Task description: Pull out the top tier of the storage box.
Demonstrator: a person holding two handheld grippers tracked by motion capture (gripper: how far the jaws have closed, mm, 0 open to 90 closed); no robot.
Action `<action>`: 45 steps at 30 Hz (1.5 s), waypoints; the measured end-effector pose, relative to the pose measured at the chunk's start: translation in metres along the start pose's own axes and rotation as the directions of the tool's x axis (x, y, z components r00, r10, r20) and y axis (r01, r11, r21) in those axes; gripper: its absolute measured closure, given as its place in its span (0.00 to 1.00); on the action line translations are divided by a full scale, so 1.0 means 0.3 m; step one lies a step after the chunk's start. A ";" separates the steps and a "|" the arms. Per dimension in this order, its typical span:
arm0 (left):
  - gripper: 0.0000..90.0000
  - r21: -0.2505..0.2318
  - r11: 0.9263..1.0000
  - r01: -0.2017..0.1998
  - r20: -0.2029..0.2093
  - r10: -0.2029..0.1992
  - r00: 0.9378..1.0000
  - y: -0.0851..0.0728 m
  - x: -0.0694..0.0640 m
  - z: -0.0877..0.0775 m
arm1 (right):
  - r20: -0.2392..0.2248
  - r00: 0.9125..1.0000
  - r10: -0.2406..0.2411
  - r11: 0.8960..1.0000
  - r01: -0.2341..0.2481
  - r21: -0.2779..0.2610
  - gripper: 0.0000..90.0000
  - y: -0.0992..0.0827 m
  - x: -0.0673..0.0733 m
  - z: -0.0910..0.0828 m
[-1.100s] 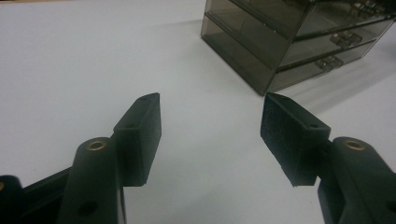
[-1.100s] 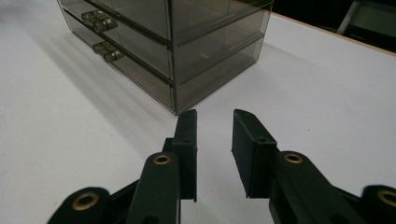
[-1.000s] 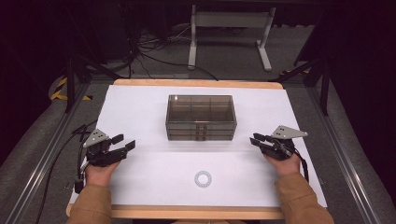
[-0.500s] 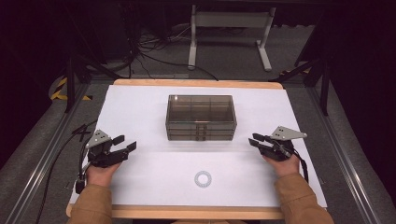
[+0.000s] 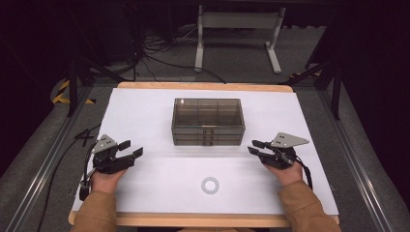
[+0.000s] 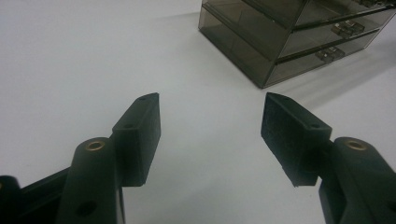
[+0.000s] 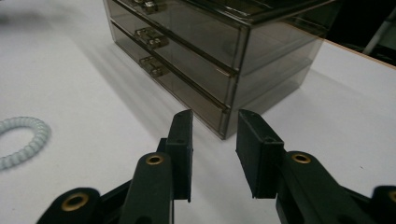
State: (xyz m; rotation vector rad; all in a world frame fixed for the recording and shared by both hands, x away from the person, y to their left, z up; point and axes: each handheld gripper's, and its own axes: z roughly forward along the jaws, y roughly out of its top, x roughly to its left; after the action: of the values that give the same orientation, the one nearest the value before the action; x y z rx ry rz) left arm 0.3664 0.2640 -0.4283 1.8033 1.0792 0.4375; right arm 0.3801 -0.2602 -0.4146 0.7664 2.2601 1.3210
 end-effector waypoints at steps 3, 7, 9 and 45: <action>0.43 0.003 1.000 0.001 0.001 -0.001 1.000 -0.001 -0.001 0.002 | -0.012 1.000 -0.006 1.000 0.006 -0.004 0.73 0.006 0.014 0.009; 0.43 0.005 1.000 -0.001 0.001 0.001 1.000 -0.001 -0.002 0.002 | -0.023 1.000 -0.011 1.000 0.011 -0.020 0.72 0.014 0.025 0.012; 0.43 0.006 1.000 -0.003 0.001 0.003 1.000 -0.001 -0.002 0.002 | -0.021 1.000 -0.018 0.999 0.017 -0.033 0.71 0.015 0.030 0.011; 0.44 0.006 1.000 -0.003 -0.009 0.003 1.000 -0.002 -0.002 0.001 | 0.211 0.909 -0.360 0.910 0.392 -0.136 0.75 -0.027 0.083 -0.015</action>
State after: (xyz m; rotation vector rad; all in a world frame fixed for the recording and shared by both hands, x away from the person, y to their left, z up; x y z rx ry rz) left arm 0.3659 0.2633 -0.4290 1.8101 1.0854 0.4443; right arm 0.3565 -0.2504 -0.4215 0.3460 1.9873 1.1889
